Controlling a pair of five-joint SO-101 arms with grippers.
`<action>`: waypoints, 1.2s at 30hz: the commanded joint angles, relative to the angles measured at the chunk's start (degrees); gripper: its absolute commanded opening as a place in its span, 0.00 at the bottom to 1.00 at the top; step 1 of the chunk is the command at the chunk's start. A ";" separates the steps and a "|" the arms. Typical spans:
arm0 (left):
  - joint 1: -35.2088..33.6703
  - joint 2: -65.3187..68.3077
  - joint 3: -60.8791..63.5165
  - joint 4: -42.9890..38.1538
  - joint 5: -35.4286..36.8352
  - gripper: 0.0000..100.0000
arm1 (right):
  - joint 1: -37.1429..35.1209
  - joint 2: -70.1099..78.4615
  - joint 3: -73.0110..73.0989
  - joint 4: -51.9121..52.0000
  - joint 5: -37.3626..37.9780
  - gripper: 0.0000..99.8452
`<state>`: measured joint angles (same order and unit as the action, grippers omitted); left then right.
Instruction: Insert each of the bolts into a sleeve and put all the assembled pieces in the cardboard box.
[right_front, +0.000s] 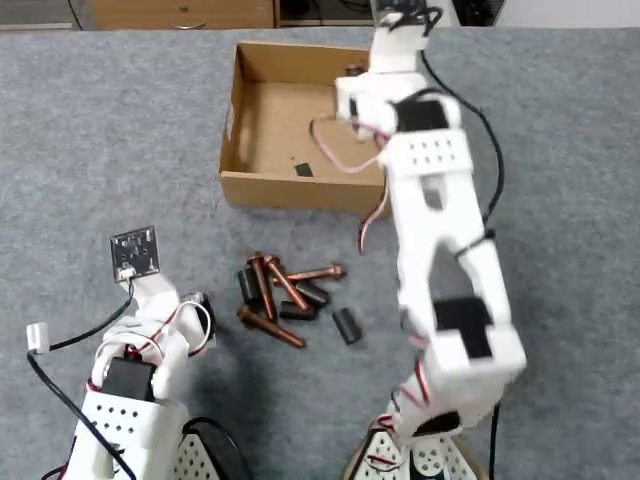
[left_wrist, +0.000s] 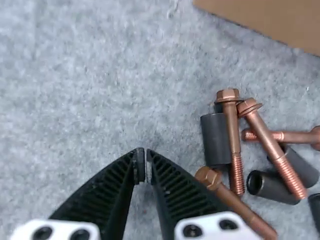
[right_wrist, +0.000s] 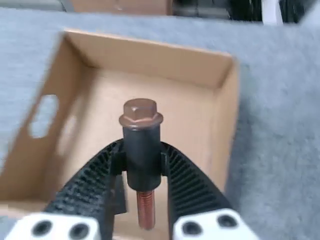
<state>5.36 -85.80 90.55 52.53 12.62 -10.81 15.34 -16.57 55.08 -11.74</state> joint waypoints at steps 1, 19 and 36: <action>1.49 -0.31 0.62 0.09 -0.44 0.02 | 2.24 9.71 -14.20 5.19 -0.62 0.00; 4.57 -0.31 4.04 -0.26 -0.44 0.02 | 1.98 36.26 -35.65 17.05 -0.70 0.07; 4.31 -0.31 4.04 -0.35 -0.44 0.02 | -0.57 32.04 -59.91 42.90 -0.97 0.17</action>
<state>9.32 -85.80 94.77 52.53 12.53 -9.41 52.09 -67.74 89.89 -11.91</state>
